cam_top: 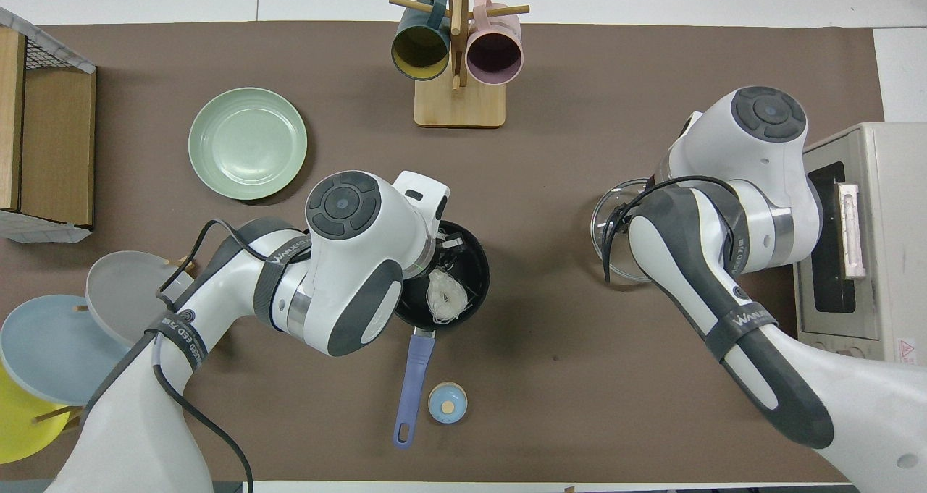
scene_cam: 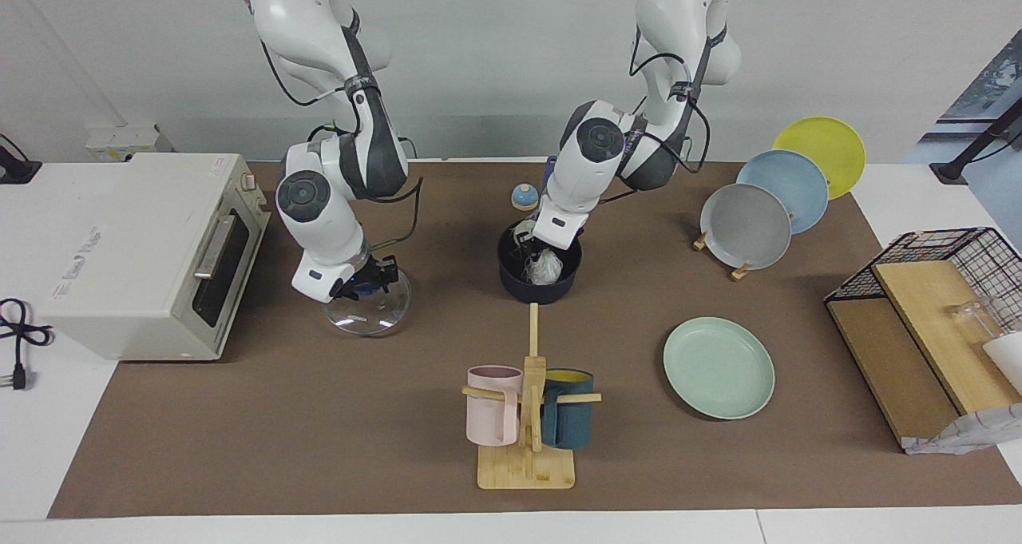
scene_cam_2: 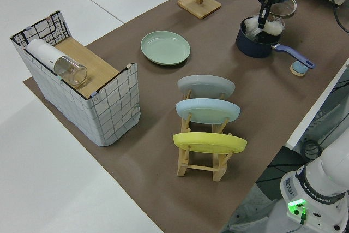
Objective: Transfer vermicelli from plate to pot
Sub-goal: 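Open the left gripper to drop the vermicelli into the saucepan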
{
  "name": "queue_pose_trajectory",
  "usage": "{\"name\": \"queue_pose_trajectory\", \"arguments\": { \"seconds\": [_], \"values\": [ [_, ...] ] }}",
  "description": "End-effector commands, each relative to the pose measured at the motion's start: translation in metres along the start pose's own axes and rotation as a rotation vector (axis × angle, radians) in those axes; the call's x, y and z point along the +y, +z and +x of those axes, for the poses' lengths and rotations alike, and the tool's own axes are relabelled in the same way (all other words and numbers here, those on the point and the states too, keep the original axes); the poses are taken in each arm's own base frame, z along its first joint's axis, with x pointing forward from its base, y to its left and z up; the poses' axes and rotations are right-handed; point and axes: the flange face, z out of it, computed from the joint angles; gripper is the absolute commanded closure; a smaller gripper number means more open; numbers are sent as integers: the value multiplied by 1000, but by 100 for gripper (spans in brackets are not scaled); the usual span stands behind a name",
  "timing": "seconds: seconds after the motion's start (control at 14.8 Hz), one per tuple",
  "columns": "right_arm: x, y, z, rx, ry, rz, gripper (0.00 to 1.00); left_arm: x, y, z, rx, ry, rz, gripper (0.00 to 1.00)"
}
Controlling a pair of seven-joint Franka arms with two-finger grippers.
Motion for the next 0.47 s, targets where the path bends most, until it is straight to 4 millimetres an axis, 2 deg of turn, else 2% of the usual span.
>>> {"name": "queue_pose_trajectory", "arguments": {
  "seconds": [0.0,0.07,0.13,0.27,0.4],
  "values": [
    [-6,-46,4,6,-4,12,57,-5,-15,1,22,24,-3,0],
    [-13,-55,7,16,6,24,57,-8,-39,3,29,34,14,0],
    [-31,-62,9,28,15,48,57,-19,-72,12,27,34,27,0],
    [-61,-72,11,43,46,66,57,-51,-138,37,25,56,27,0],
    [-90,-73,13,54,98,67,57,-104,-208,62,52,78,9,0]
  ]
}}
